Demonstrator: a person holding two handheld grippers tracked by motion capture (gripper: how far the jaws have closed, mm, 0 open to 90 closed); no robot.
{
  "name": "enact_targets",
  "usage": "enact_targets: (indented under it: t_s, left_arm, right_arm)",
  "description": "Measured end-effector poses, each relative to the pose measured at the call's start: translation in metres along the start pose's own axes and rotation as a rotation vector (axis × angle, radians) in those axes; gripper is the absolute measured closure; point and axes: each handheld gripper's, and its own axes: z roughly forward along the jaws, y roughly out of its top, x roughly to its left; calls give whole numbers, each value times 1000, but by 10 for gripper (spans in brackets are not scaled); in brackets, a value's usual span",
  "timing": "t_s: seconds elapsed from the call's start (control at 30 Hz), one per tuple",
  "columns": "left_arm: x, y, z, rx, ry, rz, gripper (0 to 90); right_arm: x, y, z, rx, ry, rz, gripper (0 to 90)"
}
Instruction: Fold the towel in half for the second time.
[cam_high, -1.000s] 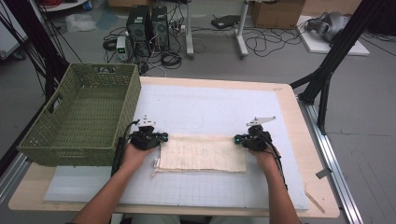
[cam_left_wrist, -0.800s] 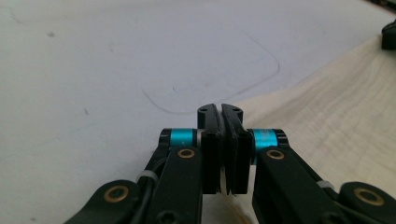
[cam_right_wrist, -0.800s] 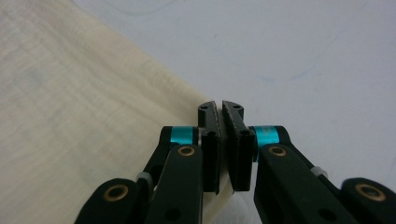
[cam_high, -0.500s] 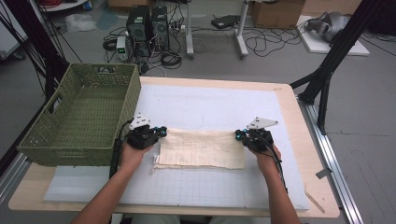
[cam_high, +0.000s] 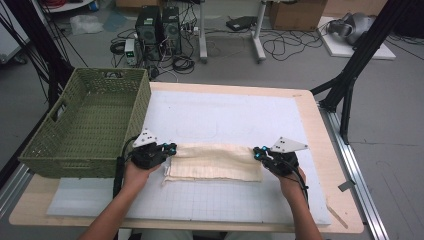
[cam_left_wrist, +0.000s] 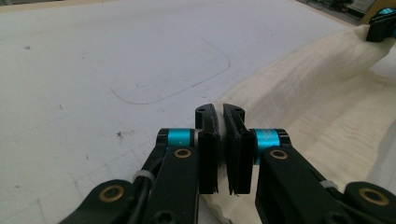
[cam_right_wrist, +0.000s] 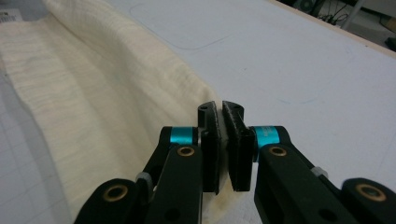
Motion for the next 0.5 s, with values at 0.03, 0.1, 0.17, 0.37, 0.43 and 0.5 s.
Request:
enact_targets:
  t_s: [0.03,0.1,0.17,0.37,0.43,0.5]
  left_arm:
    - [-1,-1,-1,2,-2,5,840]
    - [-3,-3,-5,2,-6,7,840]
    - [-6,-5,-7,5,-12,12,839]
    - [-13,-16,-11,36,-24,32,835]
    - [-14,-19,-11,48,-21,30,830]
    - [-15,-22,-12,58,-22,28,829]
  right_arm:
    - [1,0,-2,-10,-2,0,857]
    - [2,1,-8,-31,3,-5,857]
    - [5,0,-12,-45,7,-13,857]
    - [15,-10,-20,-29,36,-37,858]
    - [18,-16,-20,-22,40,-36,857]
    - [20,-21,-21,-8,50,-29,857]
